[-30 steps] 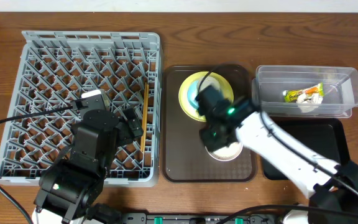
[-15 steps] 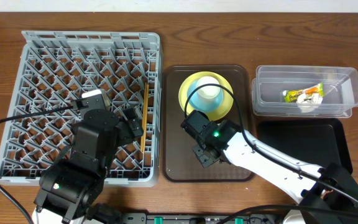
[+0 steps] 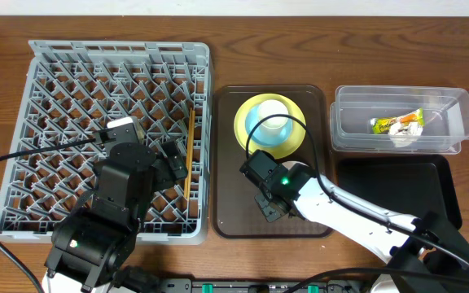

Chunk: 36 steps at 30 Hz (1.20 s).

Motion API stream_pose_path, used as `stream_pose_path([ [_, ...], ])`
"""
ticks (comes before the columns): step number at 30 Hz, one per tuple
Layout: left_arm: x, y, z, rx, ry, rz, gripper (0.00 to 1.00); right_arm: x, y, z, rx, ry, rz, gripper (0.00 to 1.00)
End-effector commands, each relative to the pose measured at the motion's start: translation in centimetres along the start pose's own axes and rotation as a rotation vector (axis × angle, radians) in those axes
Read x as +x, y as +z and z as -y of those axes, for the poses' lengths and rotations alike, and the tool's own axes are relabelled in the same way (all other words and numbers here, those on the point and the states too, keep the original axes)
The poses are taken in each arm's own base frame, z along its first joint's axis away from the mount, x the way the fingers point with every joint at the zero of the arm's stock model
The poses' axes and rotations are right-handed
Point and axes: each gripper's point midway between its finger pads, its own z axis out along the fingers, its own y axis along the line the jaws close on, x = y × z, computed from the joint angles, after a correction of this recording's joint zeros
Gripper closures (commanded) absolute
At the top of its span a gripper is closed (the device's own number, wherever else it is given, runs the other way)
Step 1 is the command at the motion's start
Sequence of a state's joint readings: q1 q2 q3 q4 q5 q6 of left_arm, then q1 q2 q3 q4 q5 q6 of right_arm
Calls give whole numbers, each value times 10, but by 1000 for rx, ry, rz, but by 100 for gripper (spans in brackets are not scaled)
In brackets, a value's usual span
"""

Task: Sort waste into correct bins and load items into the dishwasher
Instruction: 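Grasp the white rice bowl rim with the right gripper and lift, then carry the white bowl over the black tray with the right gripper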

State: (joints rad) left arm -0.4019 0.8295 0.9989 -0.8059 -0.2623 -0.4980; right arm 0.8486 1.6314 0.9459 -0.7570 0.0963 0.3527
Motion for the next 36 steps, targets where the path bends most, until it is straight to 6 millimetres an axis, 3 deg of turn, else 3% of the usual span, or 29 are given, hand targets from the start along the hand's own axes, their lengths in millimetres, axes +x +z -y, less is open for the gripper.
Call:
stream_pose_path([
  [1, -3, -1, -2, -12, -5, 11, 0, 0, -1, -1, 0, 12, 10, 84],
  [3, -3, -1, -2, -12, -5, 11, 0, 0, -2, -1, -1, 13, 11, 90],
  [12, -3, -1, -2, -12, -5, 11, 0, -7, -13, -3, -6, 5, 14, 99],
  [26, -3, -1, -2, -12, -5, 11, 0, -30, -70, -3, -5, 13, 30, 99],
  [31, -3, -1, -2, -12, -5, 11, 0, -27, -88, 21, 7, 78, 29, 99],
  [36, -3, -1, -2, -12, -5, 11, 0, -18, -112, 69, 18, 230, 47, 99],
])
